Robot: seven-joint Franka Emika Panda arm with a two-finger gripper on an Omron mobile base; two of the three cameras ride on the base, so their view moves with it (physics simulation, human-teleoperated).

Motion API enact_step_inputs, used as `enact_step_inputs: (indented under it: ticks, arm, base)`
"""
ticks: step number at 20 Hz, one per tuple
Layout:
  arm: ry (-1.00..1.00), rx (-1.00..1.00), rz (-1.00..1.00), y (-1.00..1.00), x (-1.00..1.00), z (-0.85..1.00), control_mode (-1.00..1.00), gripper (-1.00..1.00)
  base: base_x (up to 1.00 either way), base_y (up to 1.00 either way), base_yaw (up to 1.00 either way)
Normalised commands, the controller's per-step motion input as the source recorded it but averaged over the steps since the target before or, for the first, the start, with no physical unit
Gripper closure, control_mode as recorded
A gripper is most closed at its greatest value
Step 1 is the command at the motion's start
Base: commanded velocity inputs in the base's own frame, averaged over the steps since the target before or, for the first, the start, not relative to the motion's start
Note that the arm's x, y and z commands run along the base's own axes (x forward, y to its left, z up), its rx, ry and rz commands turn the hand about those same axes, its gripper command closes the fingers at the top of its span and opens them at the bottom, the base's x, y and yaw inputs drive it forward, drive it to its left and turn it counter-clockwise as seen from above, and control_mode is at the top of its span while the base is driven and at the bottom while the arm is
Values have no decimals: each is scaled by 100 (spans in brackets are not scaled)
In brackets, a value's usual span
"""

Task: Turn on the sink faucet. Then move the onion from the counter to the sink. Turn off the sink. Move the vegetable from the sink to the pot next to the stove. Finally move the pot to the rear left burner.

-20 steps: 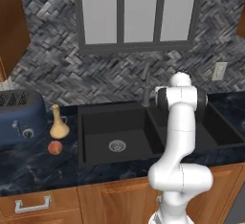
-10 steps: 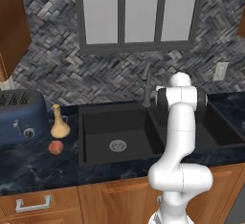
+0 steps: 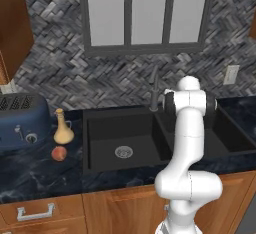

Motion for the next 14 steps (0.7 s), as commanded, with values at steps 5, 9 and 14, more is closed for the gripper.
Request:
enact_step_inputs:
  ticks: [5, 9, 14]
  arm:
    - [3, 8, -2, -60, -9, -31, -100, 100]
    - [2, 10, -1, -57, -11, -23, -100, 100]
    - [3, 10, -2, -54, -11, -19, -100, 100]
  base:
    - [0, 0, 0]
    - [0, 0, 0]
    - [0, 0, 0]
